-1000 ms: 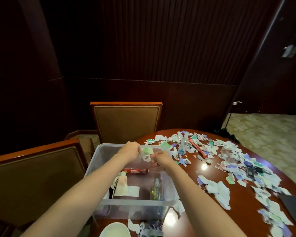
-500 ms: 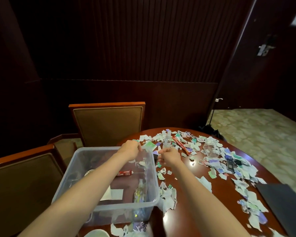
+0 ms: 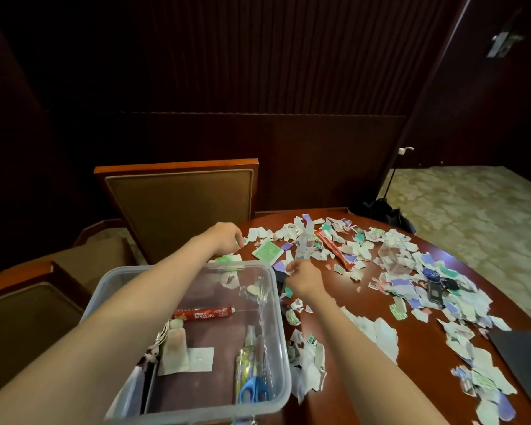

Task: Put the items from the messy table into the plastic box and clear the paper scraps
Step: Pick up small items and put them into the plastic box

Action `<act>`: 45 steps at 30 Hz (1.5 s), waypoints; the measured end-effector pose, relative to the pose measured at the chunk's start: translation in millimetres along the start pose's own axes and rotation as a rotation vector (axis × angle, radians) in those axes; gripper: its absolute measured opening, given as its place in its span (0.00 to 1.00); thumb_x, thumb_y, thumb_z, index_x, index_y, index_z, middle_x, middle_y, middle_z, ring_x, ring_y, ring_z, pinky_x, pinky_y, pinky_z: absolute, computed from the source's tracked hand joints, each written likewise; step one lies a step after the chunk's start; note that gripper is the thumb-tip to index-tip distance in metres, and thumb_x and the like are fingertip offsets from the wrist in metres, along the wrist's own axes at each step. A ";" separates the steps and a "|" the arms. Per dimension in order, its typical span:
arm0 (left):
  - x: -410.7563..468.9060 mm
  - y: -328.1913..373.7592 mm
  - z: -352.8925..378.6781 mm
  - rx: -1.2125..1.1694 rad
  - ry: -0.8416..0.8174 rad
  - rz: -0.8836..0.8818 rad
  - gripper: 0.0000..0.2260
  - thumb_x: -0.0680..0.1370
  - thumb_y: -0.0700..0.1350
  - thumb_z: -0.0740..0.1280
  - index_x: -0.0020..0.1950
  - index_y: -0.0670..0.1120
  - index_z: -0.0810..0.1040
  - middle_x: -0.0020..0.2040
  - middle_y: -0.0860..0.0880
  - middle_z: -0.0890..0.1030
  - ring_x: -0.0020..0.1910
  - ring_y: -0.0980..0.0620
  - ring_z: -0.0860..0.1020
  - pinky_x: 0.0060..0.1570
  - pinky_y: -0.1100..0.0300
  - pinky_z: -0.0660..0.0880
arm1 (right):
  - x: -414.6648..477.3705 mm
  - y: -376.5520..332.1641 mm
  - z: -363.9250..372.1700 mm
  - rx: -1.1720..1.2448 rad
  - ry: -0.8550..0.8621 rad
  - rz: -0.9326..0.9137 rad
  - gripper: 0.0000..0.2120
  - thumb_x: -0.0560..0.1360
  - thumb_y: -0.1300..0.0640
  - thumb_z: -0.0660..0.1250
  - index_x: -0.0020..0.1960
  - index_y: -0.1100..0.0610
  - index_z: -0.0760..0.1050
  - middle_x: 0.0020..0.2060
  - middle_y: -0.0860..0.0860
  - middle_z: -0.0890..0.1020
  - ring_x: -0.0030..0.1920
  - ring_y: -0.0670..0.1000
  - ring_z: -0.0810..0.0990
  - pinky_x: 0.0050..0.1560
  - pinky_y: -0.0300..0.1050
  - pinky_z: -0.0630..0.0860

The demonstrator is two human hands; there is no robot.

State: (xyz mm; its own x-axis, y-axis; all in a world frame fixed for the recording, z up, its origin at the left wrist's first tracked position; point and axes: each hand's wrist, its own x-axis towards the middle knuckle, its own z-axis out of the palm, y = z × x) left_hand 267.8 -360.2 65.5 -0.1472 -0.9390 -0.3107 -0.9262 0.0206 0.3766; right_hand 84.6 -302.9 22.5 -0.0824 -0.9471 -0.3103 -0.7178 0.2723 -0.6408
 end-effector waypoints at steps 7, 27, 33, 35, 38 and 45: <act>43.4 -9.1 14.6 0.314 -0.305 0.005 0.17 0.77 0.38 0.66 0.66 0.46 0.74 0.67 0.46 0.71 0.64 0.47 0.71 0.58 0.59 0.72 | 39.7 -1.8 23.3 -0.365 -0.068 -0.174 0.21 0.74 0.61 0.65 0.66 0.60 0.67 0.60 0.61 0.73 0.59 0.62 0.74 0.57 0.49 0.73; 88.7 -30.7 48.2 0.661 -0.521 -0.053 0.35 0.77 0.44 0.67 0.77 0.48 0.50 0.66 0.45 0.71 0.56 0.49 0.74 0.54 0.59 0.75 | 58.5 19.4 52.2 -0.197 -0.035 -0.108 0.13 0.77 0.58 0.61 0.61 0.58 0.67 0.55 0.57 0.77 0.54 0.58 0.77 0.46 0.47 0.74; 84.8 -27.3 40.3 0.662 -0.475 -0.026 0.28 0.77 0.44 0.67 0.74 0.43 0.59 0.61 0.44 0.73 0.49 0.51 0.74 0.46 0.63 0.74 | 50.1 15.0 42.2 -0.007 0.020 -0.037 0.16 0.77 0.57 0.63 0.63 0.59 0.68 0.57 0.57 0.77 0.57 0.58 0.76 0.44 0.44 0.71; 81.5 -27.1 33.2 0.585 -0.423 -0.018 0.26 0.76 0.46 0.68 0.70 0.43 0.63 0.61 0.44 0.73 0.50 0.52 0.72 0.47 0.62 0.72 | 44.7 13.1 39.2 0.029 0.032 -0.022 0.16 0.76 0.58 0.64 0.62 0.59 0.68 0.57 0.57 0.78 0.57 0.58 0.76 0.47 0.46 0.72; 70.2 -27.8 23.1 0.366 -0.295 -0.015 0.27 0.75 0.47 0.69 0.69 0.43 0.62 0.63 0.44 0.70 0.56 0.49 0.71 0.54 0.58 0.72 | 36.2 5.8 33.2 0.188 0.088 0.021 0.16 0.75 0.57 0.66 0.61 0.60 0.70 0.56 0.57 0.79 0.56 0.58 0.76 0.52 0.48 0.73; 10.6 -21.4 -17.3 -0.062 0.062 0.076 0.27 0.75 0.43 0.69 0.70 0.44 0.61 0.66 0.45 0.66 0.61 0.48 0.69 0.55 0.60 0.70 | 5.7 -25.5 10.4 0.294 0.216 -0.064 0.17 0.75 0.60 0.66 0.64 0.59 0.70 0.59 0.56 0.78 0.58 0.57 0.76 0.56 0.47 0.73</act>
State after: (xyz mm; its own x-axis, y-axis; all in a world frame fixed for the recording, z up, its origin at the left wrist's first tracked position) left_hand 292.0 -376.6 69.3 -0.1929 -0.9549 -0.2255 -0.8897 0.0733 0.4506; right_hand 109.7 -313.5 29.7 -0.2103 -0.9692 -0.1280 -0.4997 0.2191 -0.8380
